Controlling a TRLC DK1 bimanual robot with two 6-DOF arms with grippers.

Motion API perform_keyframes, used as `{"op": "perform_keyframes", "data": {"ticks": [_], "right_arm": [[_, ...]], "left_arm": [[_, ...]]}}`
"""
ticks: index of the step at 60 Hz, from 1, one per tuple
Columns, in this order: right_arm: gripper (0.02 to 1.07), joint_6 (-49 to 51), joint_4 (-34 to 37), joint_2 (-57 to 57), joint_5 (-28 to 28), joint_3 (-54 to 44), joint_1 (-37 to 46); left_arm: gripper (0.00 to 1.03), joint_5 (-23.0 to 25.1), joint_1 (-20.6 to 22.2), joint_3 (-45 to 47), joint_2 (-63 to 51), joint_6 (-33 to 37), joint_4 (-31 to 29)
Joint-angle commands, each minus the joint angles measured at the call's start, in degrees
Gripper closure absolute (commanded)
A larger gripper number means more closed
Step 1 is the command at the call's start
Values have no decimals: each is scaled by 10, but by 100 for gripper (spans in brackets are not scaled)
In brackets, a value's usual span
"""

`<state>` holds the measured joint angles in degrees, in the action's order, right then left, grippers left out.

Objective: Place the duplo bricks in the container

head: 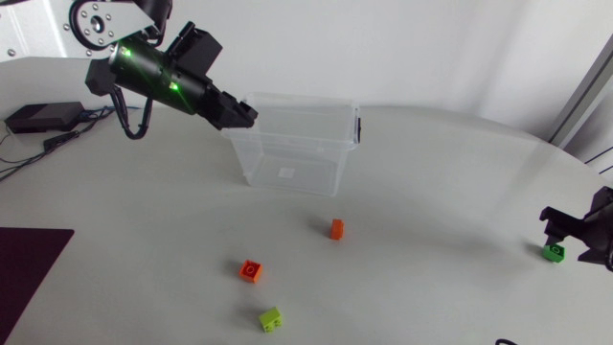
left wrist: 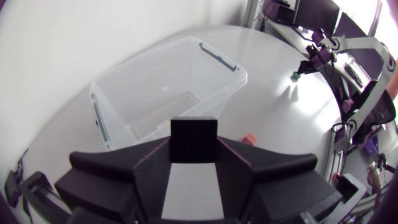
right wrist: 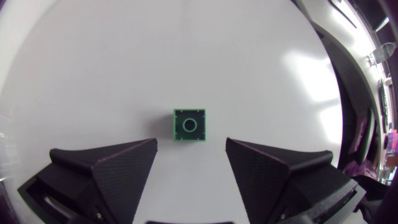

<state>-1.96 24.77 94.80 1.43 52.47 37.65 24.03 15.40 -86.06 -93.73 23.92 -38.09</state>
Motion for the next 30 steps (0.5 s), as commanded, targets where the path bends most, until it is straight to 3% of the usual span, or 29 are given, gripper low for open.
{"op": "perform_keyframes", "data": {"ticks": [1, 20, 30], "right_arm": [[28, -30, -12, 36, 9, 10, -13], [28, -44, -30, 99, 31, 47, -24], [40, -56, -30, 113, 34, 56, -37]], "left_arm": [[67, 14, -5, -33, 2, -22, -8], [67, 20, -2, -95, -35, -52, 4], [67, 20, 0, -107, -60, -60, 16]]}}
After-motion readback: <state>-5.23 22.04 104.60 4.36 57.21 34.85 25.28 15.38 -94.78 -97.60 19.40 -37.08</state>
